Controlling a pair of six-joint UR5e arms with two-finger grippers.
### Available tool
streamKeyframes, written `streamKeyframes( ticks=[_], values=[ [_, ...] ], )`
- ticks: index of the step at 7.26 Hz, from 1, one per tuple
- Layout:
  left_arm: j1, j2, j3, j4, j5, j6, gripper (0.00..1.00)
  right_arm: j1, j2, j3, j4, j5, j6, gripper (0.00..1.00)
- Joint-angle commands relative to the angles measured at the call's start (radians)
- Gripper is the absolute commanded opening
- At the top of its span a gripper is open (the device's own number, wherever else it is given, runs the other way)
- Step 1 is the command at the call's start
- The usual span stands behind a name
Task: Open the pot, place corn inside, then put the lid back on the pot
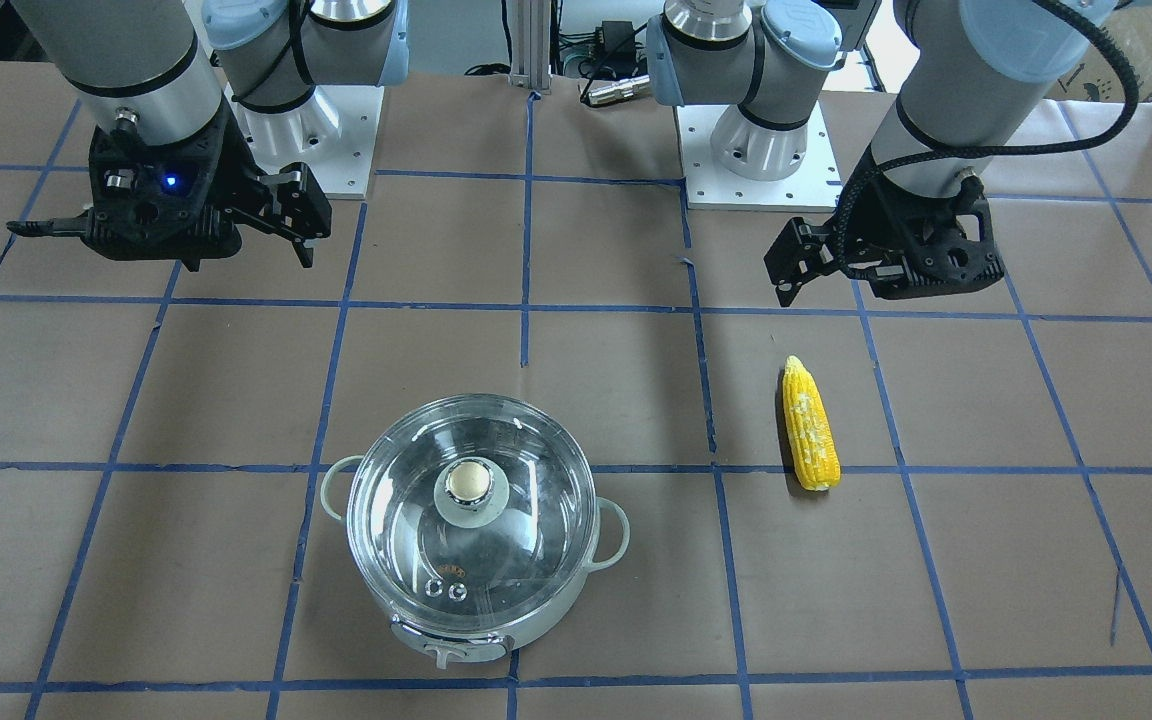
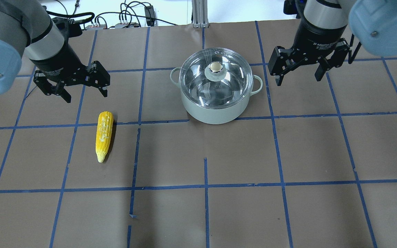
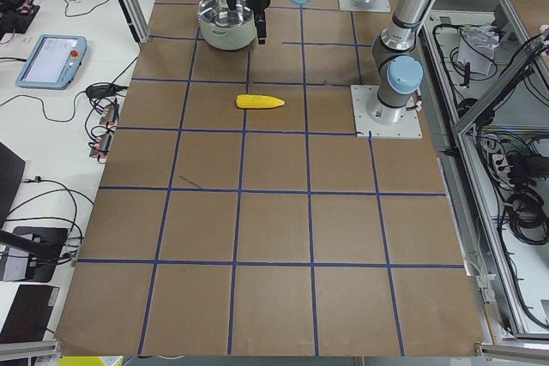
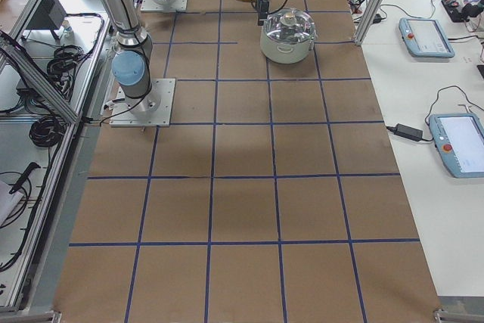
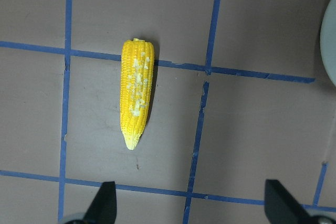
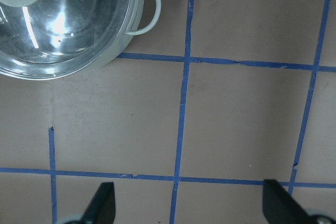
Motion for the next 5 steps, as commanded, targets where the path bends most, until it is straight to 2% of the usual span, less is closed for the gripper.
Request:
streamKeyframes(
  ticks=[1, 5],
  values=[
    [0.0, 0.0, -0.001, 0.0, 0.0, 0.0, 1.0, 0.002, 0.001, 0.0, -0.001, 0.0, 0.002, 1.0],
    [0.0, 0.0, -0.001, 0.0, 0.0, 0.0, 1.0, -0.002, 0.015, -0.012, -0.003, -0.006, -0.003, 1.0]
  ],
)
